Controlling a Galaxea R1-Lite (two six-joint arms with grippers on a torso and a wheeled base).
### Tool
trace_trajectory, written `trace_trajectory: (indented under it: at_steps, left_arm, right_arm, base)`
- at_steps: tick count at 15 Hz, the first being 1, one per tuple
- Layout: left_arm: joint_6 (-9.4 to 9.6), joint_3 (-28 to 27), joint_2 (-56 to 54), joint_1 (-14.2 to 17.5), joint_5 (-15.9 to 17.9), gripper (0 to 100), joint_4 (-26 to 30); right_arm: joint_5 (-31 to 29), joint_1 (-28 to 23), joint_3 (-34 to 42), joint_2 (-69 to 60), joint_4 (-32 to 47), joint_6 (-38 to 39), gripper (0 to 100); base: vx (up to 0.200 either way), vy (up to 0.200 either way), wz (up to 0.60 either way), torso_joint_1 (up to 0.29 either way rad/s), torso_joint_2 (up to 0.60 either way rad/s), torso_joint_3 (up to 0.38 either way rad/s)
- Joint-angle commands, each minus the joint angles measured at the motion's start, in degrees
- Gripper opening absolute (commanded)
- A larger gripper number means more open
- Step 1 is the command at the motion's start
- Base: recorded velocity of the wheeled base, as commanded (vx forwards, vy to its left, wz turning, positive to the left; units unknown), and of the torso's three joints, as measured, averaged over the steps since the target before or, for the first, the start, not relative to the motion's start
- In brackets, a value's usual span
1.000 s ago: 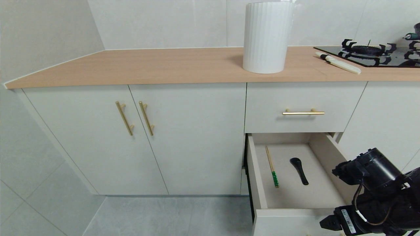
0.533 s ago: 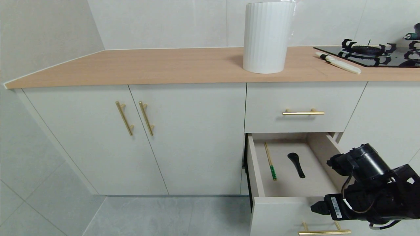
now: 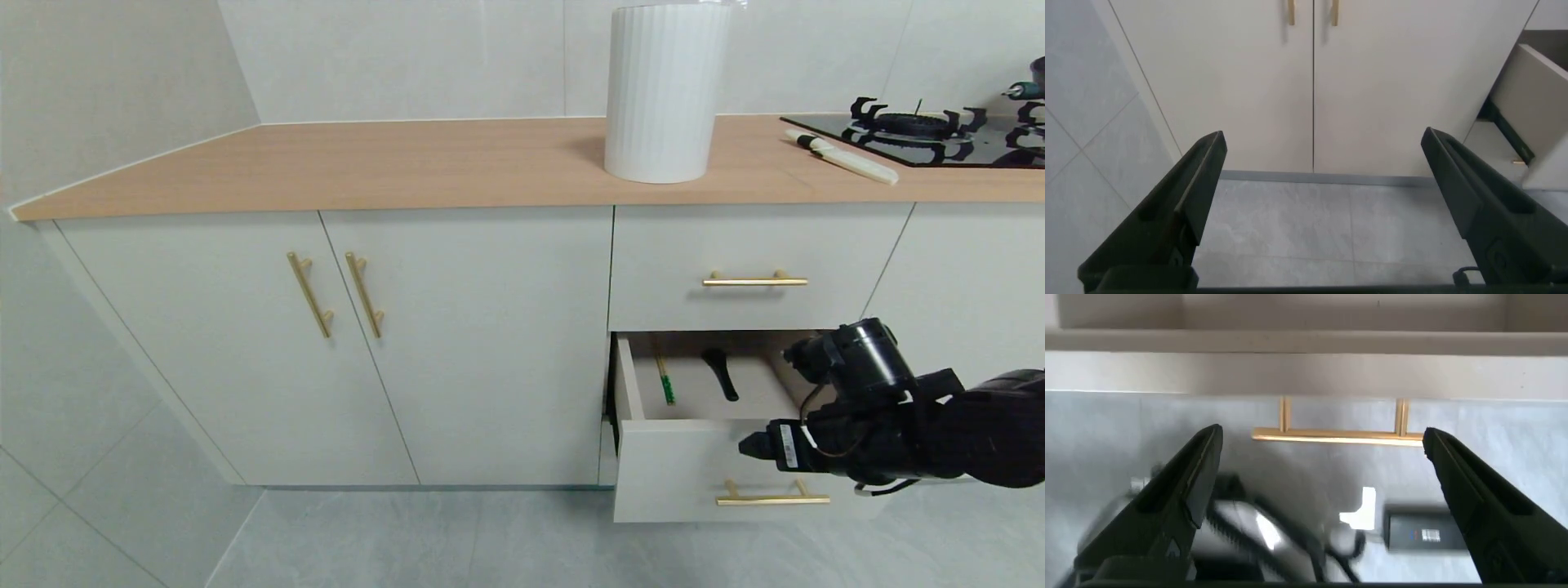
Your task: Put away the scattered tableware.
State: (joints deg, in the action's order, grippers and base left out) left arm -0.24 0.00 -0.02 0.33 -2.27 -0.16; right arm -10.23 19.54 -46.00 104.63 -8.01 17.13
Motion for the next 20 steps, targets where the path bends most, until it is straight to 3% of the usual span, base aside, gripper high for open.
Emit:
trace_trajectory:
  at_steps: [1, 9, 14, 20]
  left_arm:
    - [-0.02, 0.0, 0.02, 0.02, -0.02, 100, -0.02]
    - [-0.02, 0.0, 0.02, 0.02, -0.02, 100, -0.02]
    - [-0.02, 0.0, 0.02, 0.02, -0.02, 100, -0.02]
    - [-0.02, 0.0, 0.02, 0.02, -0.02, 100, -0.02]
  right_arm:
    - [0.03, -1.52, -4.63, 4.97, 0.1, -0.08, 100]
    - [0.03, -6.62, -19.4, 15.78, 0.01, -3.24, 100]
    - [-0.06, -7.76, -21.5, 18.68, -5.88, -2.98, 100]
    - [-4.45, -7.76, -21.5, 23.25, -14.32, -2.71, 100]
  base:
    - [0.0, 0.0, 0.0, 0.0, 0.0, 0.0]
    - [0.0, 0.0, 0.0, 0.0, 0.0, 0.0]
    - [0.0, 0.0, 0.0, 0.0, 0.0, 0.0]
    - [0.0, 0.0, 0.0, 0.0, 0.0, 0.0]
